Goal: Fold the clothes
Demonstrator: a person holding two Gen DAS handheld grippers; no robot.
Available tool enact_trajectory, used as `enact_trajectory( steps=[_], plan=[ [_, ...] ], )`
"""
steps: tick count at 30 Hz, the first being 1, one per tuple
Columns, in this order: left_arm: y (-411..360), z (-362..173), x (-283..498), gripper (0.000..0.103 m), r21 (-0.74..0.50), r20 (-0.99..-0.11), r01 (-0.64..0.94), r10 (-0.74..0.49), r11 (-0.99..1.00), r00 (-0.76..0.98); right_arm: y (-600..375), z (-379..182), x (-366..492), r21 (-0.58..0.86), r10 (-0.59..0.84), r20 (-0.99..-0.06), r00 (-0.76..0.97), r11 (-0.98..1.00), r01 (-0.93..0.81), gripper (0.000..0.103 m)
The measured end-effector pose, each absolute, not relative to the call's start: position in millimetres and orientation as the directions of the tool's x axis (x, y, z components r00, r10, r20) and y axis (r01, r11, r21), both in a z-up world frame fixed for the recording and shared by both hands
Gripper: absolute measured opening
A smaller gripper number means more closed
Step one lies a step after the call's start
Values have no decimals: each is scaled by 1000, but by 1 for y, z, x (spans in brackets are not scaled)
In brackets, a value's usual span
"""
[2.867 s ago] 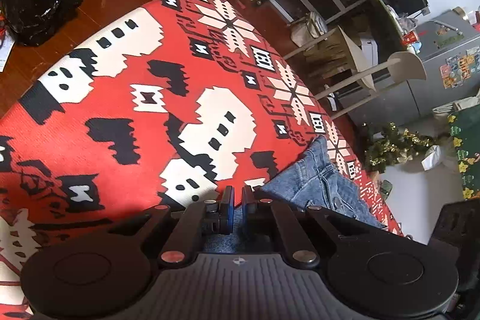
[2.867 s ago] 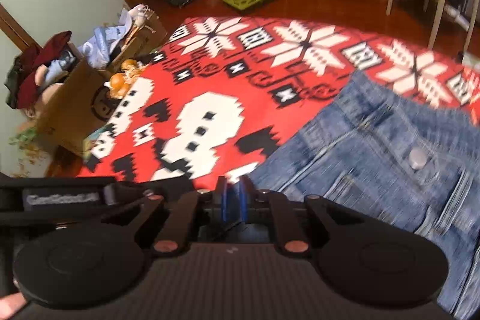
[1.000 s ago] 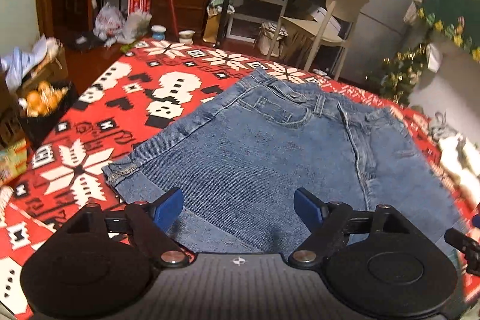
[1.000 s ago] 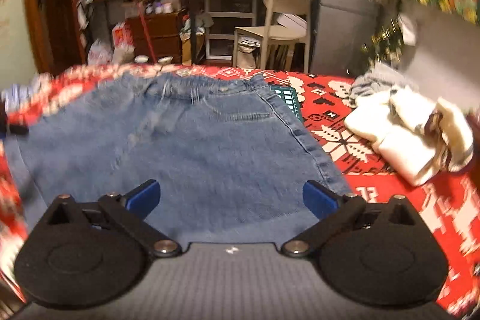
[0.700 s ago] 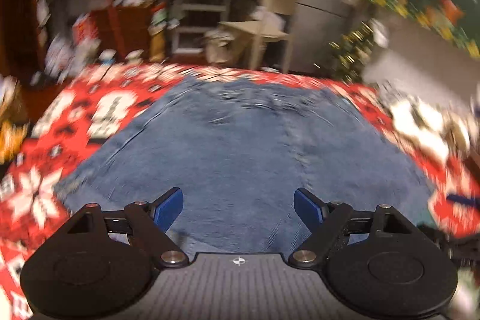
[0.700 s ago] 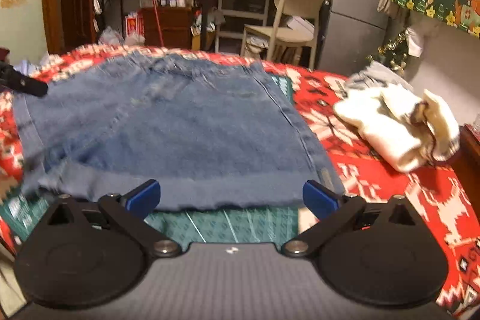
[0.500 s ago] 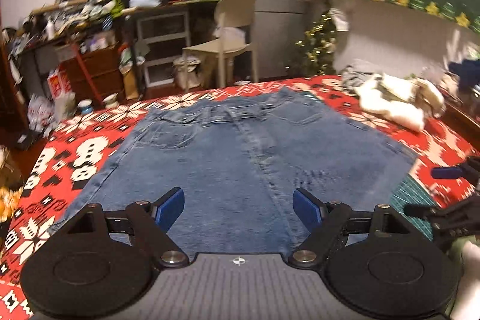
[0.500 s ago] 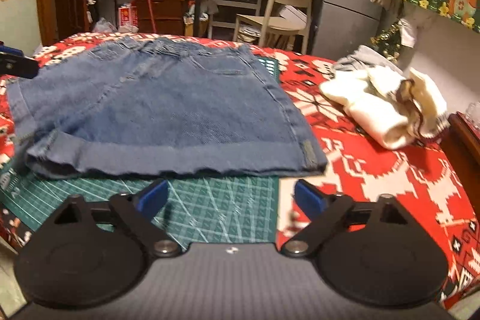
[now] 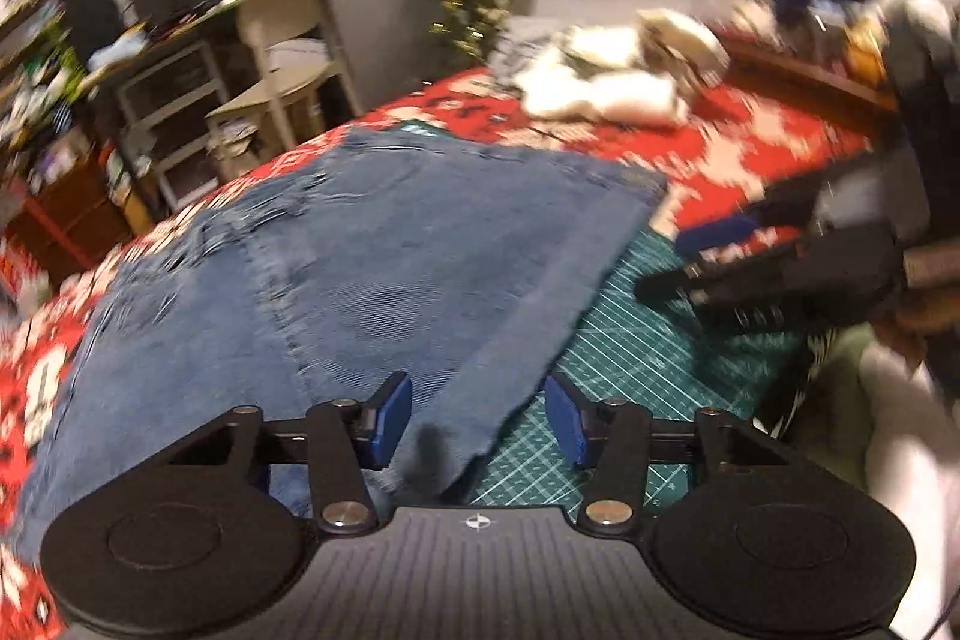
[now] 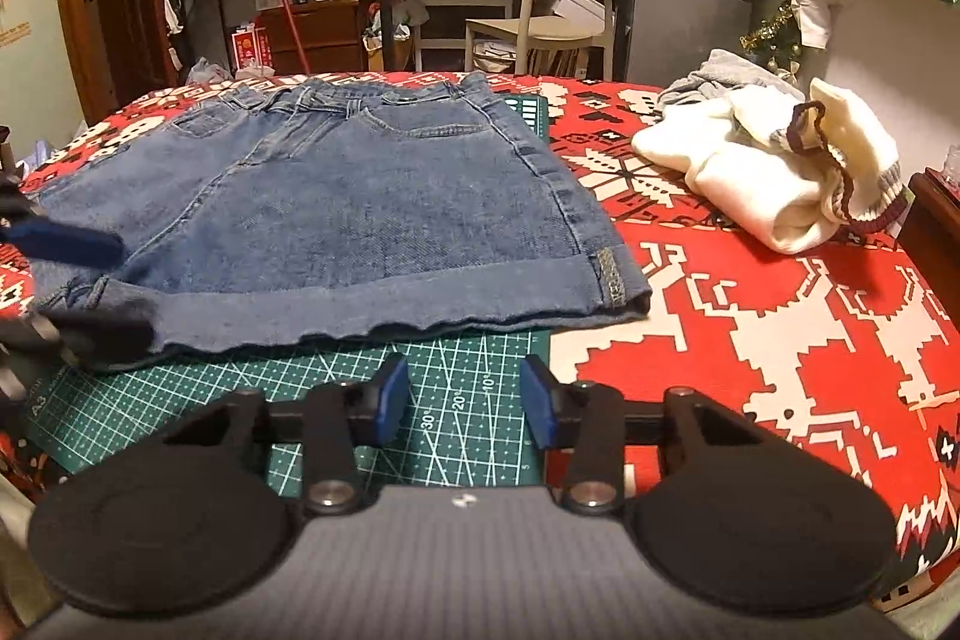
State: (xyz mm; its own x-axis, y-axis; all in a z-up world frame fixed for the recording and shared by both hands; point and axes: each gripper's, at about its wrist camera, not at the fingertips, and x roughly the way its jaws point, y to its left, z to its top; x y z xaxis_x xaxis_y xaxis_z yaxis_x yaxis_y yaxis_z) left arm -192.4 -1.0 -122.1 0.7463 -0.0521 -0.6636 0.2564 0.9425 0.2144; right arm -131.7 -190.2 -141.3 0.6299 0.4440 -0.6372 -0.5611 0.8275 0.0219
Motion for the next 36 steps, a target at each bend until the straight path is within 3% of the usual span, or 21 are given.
enact_trajectory(
  steps=[3, 5, 11, 17, 21, 24, 28, 31, 36],
  plan=[
    [-8, -134, -182, 45, 239, -681, 264, -33, 934, 731, -188, -142, -133, 22, 461, -635, 620, 813, -582, 45],
    [-10, -141, -176, 36, 254, -685, 255, -13, 933, 728, -186, -142, -135, 16, 469, -635, 614, 803, -596, 45],
    [9, -132, -165, 14, 94, -698, 200, -79, 975, 711, -186, -136, -136, 55, 511, -623, 592, 784, -619, 47],
    [28, -122, -154, 12, -75, -700, 137, -150, 988, 698, -172, -132, -147, 34, 578, -606, 546, 705, -708, 46],
    [46, -122, -148, 12, -217, -708, 82, -215, 973, 673, -163, -136, -149, 8, 583, -615, 531, 678, -735, 36],
    [57, -124, -144, 12, -305, -709, 42, -256, 952, 657, -155, -136, -149, -47, 575, -606, 550, 665, -746, 36],
    [64, -125, -142, 12, -354, -710, 14, -278, 935, 647, -144, -135, -156, -143, 577, -582, 574, 622, -770, 35],
    [69, -127, -142, 12, -395, -705, -3, -301, 919, 642, -134, -137, -165, -218, 580, -578, 573, 567, -794, 27],
    [80, -131, -142, 12, -470, -690, -26, -349, 882, 635, -119, -142, -181, -343, 575, -570, 587, 483, -806, 27]
  ],
)
